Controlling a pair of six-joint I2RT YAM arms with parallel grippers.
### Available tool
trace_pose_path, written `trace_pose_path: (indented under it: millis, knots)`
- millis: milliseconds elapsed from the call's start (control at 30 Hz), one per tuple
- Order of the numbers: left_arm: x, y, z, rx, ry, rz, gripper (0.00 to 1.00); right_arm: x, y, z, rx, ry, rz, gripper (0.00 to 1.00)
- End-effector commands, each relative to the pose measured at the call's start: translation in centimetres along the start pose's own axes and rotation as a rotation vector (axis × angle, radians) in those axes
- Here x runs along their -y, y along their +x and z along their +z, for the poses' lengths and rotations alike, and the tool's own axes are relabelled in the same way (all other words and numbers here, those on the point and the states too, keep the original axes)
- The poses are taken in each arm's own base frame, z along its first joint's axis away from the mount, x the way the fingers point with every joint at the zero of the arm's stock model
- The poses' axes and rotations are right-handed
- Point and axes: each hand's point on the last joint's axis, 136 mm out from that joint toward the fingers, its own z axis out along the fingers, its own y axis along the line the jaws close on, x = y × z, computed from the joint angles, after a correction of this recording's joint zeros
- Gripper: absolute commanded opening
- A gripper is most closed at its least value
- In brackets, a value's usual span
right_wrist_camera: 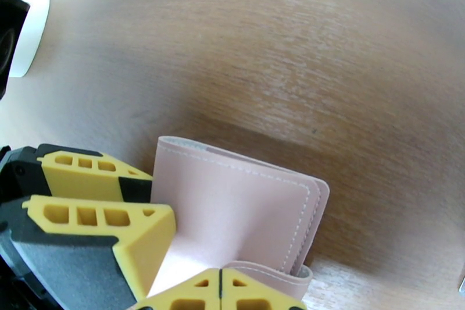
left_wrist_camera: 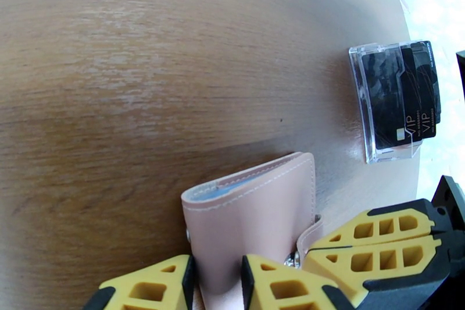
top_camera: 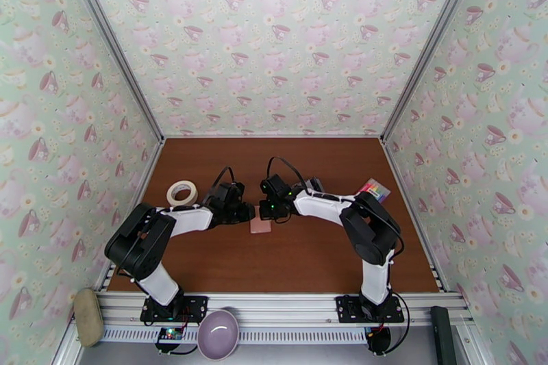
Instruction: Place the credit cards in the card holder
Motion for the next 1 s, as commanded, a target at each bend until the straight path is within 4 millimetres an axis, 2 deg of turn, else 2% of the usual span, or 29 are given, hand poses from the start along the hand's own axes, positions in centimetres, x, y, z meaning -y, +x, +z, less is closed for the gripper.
trace_pose_path:
  millis: [0,233,367,667,967]
  knots:
    - [0.0,0.9,0.4,-0.026,0.014,-0.006,0.29,-0.4,-0.2,0.9,-0.007,-0.007,0.008,0.06]
    - [0.0,0.8,0.4,-0.025,0.01,-0.008,0.29,-1.3,0.0,0.1,-0.002,-0.022,-0.008,0.06]
    - [0.1,0.6,0.5,-0.023,0.011,-0.007,0.29,-1.1,0.3,0.1,-0.011,-0.01,-0.012,0.06]
    - [0.2,0.8,0.5,-0.026,0.017,-0.01,0.29,-0.3,1.2,1.9,-0.046,0.011,0.006,0.06]
    - [0.2,0.9,0.3,-0.026,0.017,-0.009,0.29,0.9,3.0,3.3,-0.082,0.026,0.036,0.06]
